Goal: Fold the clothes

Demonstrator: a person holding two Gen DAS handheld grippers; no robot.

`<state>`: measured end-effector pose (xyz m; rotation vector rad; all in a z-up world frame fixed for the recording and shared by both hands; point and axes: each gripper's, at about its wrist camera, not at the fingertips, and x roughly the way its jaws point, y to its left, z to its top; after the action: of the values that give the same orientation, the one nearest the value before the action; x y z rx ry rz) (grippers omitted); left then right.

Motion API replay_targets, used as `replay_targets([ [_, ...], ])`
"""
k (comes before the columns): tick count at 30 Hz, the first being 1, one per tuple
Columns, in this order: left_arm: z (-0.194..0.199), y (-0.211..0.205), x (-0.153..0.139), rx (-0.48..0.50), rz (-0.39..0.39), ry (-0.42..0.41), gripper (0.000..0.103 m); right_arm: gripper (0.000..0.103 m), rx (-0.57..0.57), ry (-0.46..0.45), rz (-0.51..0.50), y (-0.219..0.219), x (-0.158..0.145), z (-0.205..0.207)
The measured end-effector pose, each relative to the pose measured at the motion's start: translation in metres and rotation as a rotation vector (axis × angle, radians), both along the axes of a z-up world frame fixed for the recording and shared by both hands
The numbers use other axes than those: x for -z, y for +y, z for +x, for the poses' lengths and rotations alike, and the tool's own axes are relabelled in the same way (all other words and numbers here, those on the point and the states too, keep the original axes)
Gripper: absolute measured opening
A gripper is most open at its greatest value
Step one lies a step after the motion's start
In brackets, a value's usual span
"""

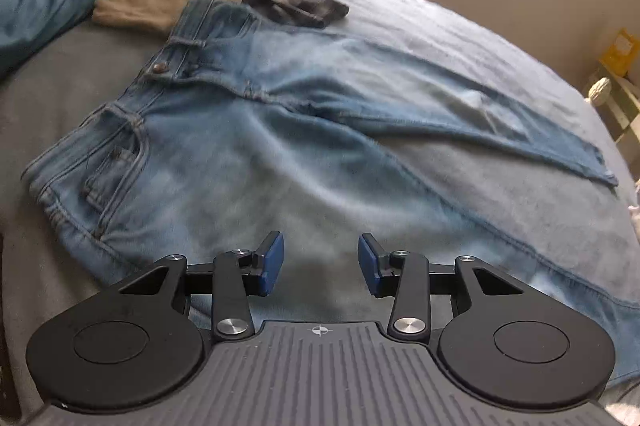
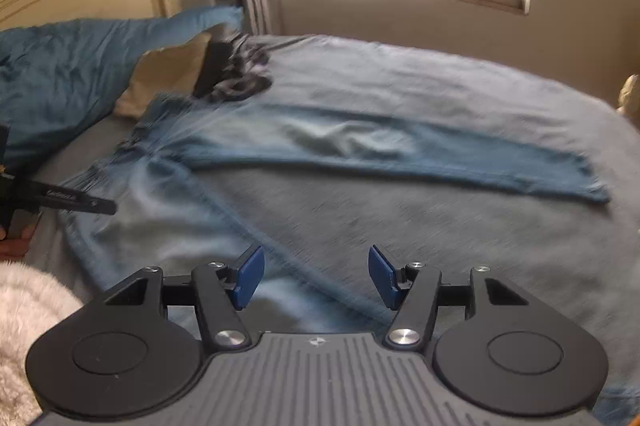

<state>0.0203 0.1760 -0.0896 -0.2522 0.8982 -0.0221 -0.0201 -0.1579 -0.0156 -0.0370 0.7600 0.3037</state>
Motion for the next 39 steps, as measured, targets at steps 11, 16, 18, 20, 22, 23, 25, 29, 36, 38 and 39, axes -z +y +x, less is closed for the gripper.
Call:
replay_targets([
  [11,0.006,-0.008,0.025,-0.001,0.033,0.053,0.043,0.060,-0.106,0.059,-0.108,0.050,0.044,-0.004],
  [16,0.010,-0.005,0.036,-0.001,0.030,0.073,0.046,0.060,-0.152,0.096,-0.166,0.061,0.059,0.001],
  [18,0.011,-0.004,0.037,0.003,0.028,0.073,0.050,0.060,-0.161,0.113,-0.189,0.065,0.066,0.006],
  [20,0.012,-0.003,0.038,0.005,0.018,0.073,0.053,0.060,-0.165,0.134,-0.210,0.068,0.074,0.010],
  [22,0.014,-0.003,0.038,0.007,0.008,0.074,0.055,0.059,-0.168,0.158,-0.233,0.070,0.083,0.014],
  [23,0.014,-0.003,0.039,0.009,0.006,0.074,0.057,0.059,-0.165,0.172,-0.243,0.071,0.087,0.015],
  [25,0.014,-0.003,0.039,0.016,0.007,0.075,0.058,0.059,-0.162,0.193,-0.253,0.071,0.093,0.017],
  [29,0.015,-0.006,0.038,0.025,0.021,0.077,0.058,0.059,-0.164,0.210,-0.255,0.070,0.098,0.017],
  [36,0.014,-0.005,0.034,0.016,0.030,0.077,0.058,0.059,-0.135,0.194,-0.270,0.063,0.094,0.012],
  [38,0.014,-0.005,0.033,0.012,0.032,0.076,0.058,0.058,-0.092,0.162,-0.279,0.049,0.081,0.009],
  [39,0.013,-0.005,0.033,0.009,0.033,0.075,0.058,0.058,-0.071,0.146,-0.283,0.042,0.075,0.008],
])
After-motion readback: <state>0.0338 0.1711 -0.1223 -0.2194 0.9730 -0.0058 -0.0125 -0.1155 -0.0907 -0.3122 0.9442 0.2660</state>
